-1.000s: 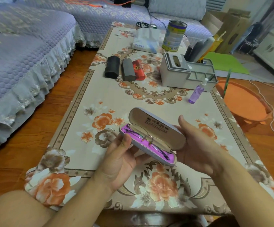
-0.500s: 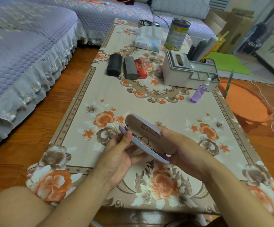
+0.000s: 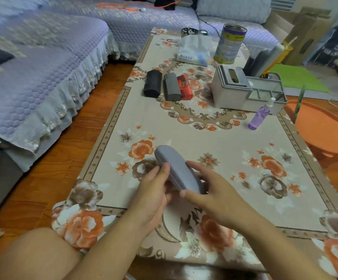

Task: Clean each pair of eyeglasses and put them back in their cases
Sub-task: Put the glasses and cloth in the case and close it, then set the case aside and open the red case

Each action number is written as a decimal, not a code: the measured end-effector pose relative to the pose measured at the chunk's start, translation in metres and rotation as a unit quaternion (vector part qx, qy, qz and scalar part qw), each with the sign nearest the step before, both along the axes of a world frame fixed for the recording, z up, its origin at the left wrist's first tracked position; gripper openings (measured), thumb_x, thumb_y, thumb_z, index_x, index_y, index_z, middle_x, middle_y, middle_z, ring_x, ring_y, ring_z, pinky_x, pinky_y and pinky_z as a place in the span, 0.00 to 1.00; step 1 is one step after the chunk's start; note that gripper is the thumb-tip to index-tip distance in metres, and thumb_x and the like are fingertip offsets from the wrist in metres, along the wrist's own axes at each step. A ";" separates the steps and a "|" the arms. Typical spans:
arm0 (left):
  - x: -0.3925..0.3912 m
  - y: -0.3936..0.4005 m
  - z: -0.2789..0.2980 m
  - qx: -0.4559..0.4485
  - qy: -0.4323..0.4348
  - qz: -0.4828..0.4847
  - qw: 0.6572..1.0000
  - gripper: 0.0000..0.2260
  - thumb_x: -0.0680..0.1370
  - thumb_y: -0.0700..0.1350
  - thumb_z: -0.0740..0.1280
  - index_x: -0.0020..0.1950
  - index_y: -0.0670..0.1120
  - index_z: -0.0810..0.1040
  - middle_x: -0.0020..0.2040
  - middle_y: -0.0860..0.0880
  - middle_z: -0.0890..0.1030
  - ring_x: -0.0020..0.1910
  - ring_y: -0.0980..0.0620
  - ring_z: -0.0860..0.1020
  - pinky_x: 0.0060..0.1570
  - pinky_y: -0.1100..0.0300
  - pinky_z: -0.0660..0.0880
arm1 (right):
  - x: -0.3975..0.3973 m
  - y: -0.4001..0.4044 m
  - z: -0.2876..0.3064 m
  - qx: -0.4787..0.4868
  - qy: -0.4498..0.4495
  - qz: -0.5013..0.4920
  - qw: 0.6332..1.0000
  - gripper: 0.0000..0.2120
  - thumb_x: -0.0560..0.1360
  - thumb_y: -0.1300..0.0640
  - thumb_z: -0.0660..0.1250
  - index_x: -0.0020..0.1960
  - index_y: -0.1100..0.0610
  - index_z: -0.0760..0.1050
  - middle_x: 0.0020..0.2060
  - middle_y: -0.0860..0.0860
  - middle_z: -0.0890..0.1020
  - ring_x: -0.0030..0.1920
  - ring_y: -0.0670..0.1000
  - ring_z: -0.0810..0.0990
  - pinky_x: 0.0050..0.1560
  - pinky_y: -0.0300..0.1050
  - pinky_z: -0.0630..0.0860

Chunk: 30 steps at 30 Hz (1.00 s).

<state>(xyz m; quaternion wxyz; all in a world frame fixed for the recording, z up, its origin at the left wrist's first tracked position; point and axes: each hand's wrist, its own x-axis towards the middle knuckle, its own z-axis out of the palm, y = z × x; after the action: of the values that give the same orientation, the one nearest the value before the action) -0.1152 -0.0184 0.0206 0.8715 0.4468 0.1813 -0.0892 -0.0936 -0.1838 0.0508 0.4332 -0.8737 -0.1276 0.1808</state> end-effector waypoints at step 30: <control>0.096 0.115 -0.044 0.817 -0.038 0.011 0.575 0.32 0.79 0.62 0.63 0.79 0.54 0.59 0.62 0.48 0.68 0.56 0.51 0.67 0.53 0.53 0.73 | 0.131 -0.006 -0.005 -0.158 -0.148 -0.015 0.976 0.19 0.80 0.55 0.64 0.70 0.52 0.73 0.66 0.50 0.76 0.63 0.51 0.76 0.63 0.45 0.73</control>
<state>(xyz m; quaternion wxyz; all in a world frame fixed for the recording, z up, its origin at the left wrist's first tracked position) -0.0197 0.0971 -0.0234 0.1437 0.9705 0.1489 0.1235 0.0377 -0.1894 0.0458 0.2688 -0.9500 -0.1469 0.0603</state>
